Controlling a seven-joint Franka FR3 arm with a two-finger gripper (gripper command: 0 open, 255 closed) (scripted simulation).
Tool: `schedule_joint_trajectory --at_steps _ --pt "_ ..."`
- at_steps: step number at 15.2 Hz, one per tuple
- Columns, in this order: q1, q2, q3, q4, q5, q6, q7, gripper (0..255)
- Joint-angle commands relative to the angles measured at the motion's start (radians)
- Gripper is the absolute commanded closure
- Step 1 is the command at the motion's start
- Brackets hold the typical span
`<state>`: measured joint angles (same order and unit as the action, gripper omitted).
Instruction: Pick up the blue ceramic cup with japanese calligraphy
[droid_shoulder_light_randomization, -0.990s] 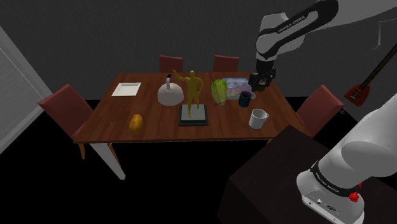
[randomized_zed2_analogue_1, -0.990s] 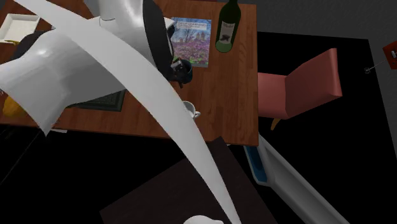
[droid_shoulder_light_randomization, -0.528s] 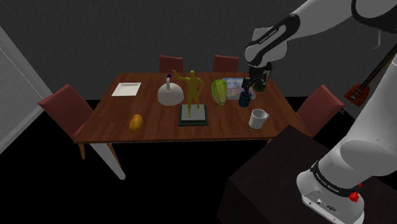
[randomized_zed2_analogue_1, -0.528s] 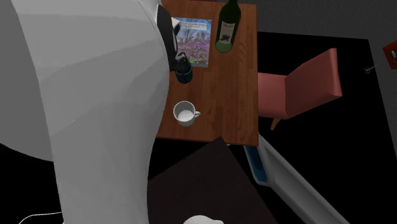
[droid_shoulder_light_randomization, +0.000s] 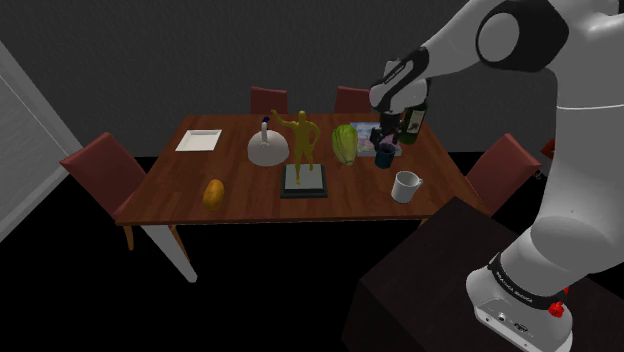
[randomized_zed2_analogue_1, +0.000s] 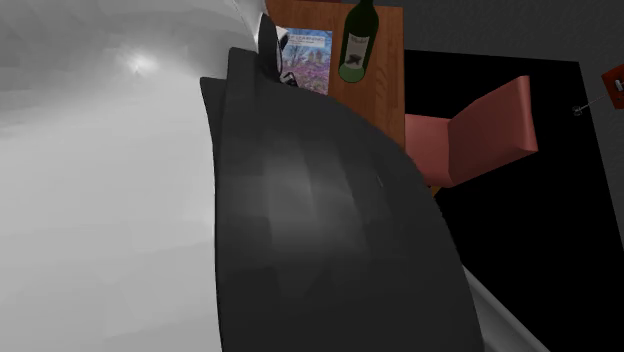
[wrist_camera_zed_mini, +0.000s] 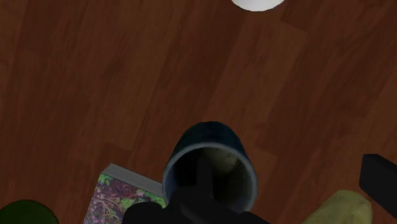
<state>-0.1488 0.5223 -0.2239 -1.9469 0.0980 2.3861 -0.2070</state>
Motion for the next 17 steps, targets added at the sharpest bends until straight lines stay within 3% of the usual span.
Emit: schedule_joint_trajectory --at_steps 1,3,12,13,17 --pt "-0.021 0.080 0.012 0.075 0.019 0.010 -0.016 0" --pt "-0.039 0.154 0.022 0.154 0.032 0.008 -0.026 0" --pt "-0.051 0.235 0.036 0.176 0.045 0.067 -0.032 0" --pt "-0.050 0.236 0.037 0.177 0.045 0.067 -0.031 255" --pt "-0.050 0.236 0.037 0.177 0.045 0.066 -0.031 255"
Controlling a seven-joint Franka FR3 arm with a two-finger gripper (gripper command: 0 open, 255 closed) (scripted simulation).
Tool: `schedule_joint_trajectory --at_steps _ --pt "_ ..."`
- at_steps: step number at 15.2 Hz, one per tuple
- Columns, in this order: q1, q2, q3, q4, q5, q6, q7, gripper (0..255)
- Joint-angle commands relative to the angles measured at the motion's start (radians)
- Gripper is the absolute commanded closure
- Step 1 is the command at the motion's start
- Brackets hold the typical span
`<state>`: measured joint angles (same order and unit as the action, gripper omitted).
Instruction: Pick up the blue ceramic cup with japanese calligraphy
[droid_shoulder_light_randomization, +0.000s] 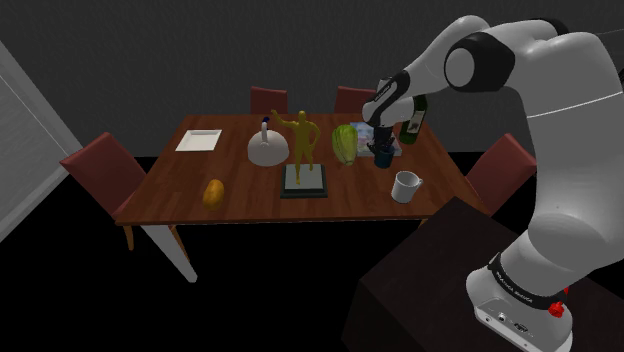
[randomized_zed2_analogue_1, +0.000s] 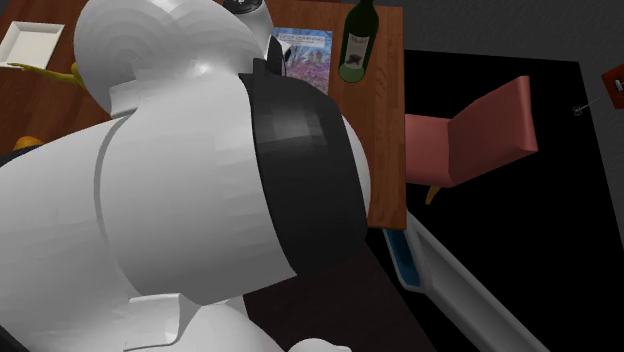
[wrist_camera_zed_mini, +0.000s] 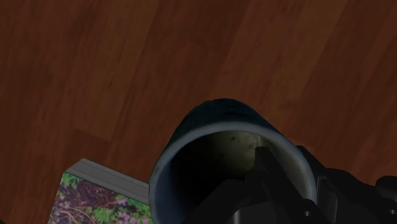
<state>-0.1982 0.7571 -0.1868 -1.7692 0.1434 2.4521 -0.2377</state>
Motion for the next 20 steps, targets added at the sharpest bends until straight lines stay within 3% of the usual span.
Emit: schedule_joint_trajectory --at_steps 1,20 --pt "-0.001 0.001 -0.001 0.000 0.000 0.000 0.000 255" --pt "0.020 -0.155 -0.028 -0.033 -0.030 -0.122 0.012 255"
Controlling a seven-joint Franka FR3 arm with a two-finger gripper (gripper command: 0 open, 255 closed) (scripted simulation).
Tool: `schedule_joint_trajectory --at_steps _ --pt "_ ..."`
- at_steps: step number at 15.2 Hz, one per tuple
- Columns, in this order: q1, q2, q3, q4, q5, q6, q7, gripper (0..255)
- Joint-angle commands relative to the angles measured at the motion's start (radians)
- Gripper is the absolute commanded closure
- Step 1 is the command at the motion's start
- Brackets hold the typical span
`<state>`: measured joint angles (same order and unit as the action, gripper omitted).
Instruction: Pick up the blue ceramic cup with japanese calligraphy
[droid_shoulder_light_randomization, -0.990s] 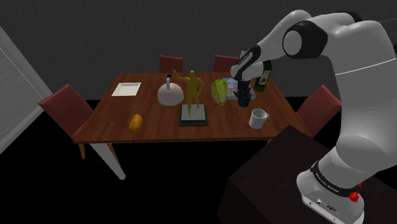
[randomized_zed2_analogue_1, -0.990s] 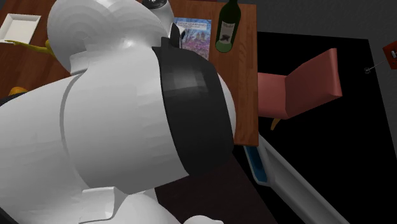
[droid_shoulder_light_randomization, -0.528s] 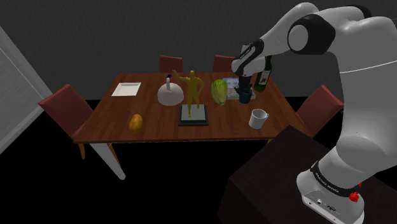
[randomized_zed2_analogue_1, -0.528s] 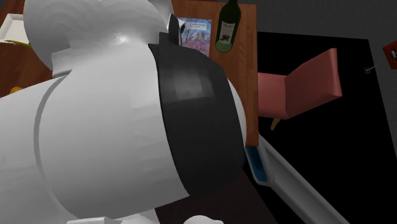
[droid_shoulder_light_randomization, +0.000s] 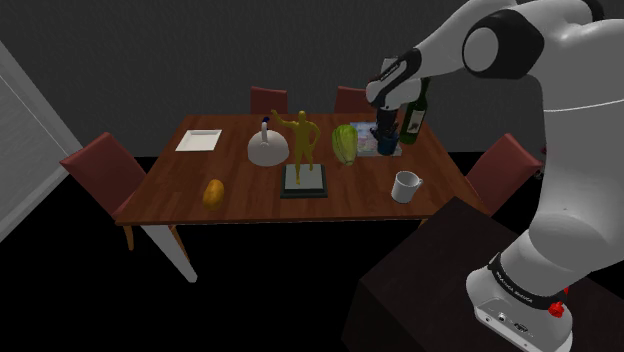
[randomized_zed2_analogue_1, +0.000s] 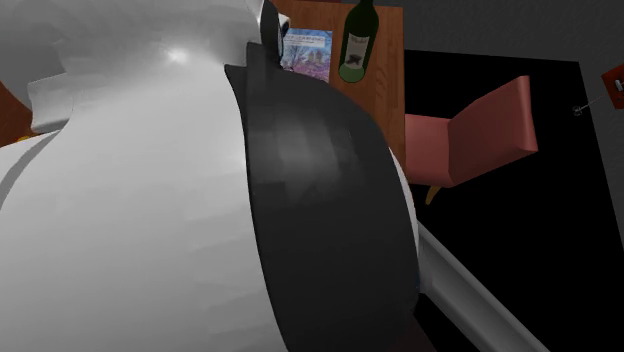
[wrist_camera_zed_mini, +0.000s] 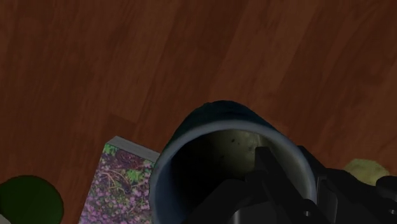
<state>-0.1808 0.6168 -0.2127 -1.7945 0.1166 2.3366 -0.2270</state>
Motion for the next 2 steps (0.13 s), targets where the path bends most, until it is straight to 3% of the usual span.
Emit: schedule_joint_trajectory --at_steps 1,2 --pt "0.002 -0.016 -0.003 -0.008 -0.003 -0.008 0.001 255" --pt "0.002 -0.016 -0.003 -0.008 -0.003 -0.008 0.001 255"
